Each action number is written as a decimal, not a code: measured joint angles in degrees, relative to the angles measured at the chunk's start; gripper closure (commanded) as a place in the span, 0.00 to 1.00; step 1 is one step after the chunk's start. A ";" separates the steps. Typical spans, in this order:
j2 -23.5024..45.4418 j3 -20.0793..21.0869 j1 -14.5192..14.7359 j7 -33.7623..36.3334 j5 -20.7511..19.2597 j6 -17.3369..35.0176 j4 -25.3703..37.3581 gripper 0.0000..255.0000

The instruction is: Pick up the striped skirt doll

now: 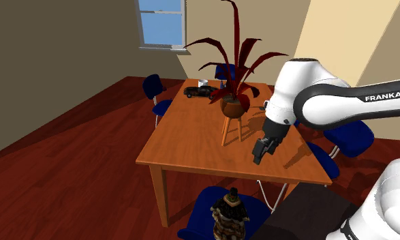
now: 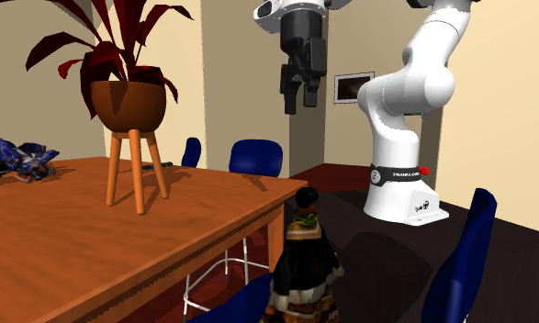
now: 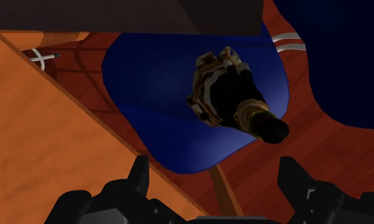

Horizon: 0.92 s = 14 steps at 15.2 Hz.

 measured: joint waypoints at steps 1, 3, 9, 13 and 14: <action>1.15 1.32 0.66 0.83 0.71 2.71 -1.08 0.00; 3.70 3.30 1.42 2.02 1.46 6.93 -1.75 0.00; 16.17 10.93 2.57 7.33 1.96 23.19 -2.77 0.00; 22.41 14.38 1.87 10.79 -0.04 30.18 -2.31 0.00; 23.70 14.86 1.60 11.32 -0.53 31.55 -2.36 0.00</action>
